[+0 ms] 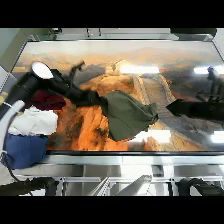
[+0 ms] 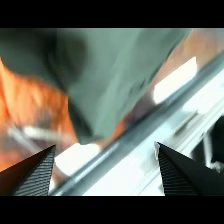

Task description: Fold the shirts.

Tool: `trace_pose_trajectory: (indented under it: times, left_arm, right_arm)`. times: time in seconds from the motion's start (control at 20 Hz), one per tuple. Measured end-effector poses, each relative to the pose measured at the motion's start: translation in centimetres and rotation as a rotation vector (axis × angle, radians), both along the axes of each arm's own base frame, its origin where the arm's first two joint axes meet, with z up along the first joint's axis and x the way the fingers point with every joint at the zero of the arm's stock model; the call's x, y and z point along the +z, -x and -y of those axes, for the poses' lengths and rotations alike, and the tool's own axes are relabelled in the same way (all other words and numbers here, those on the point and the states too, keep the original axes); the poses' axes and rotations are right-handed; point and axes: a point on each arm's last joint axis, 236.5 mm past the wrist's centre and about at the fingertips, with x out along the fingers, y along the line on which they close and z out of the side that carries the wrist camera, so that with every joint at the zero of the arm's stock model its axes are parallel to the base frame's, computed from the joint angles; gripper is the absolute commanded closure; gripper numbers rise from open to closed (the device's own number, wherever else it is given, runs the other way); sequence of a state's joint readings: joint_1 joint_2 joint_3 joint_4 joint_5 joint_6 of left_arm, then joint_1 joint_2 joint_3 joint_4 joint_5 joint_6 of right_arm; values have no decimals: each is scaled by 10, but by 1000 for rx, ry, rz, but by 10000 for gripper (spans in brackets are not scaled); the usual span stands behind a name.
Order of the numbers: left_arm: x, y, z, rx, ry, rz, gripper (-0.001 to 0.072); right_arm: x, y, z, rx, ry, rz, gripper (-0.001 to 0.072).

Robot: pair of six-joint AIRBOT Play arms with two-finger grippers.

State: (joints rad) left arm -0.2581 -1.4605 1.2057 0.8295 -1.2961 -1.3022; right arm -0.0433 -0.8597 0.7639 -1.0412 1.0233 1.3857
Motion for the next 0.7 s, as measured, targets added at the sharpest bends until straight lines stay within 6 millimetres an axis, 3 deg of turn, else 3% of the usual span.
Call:
trace_pose_trajectory:
  times: [0.2,0.3,0.5,0.55,0.65,0.7]
  left_arm:
    - [-54,28,15,1,-46,-62,-3]
    - [-71,34,28,2,-40,-74,-2]
    - [-89,36,55,-23,-16,-96,17]
    - [-91,35,60,-32,-11,-99,74]
    - [-89,34,69,-55,1,-99,455]
    - [-87,32,72,-63,7,-97,600]
  right_arm:
    - [-53,5,-18,33,-86,-159,193]
    - [-72,4,-31,58,-154,-216,281]
    - [-103,3,-50,78,-256,-303,279]
    - [-111,4,-52,81,-268,-323,279]
    - [-119,4,-57,86,-299,-347,280]
    - [-121,3,-60,90,-315,-350,280]
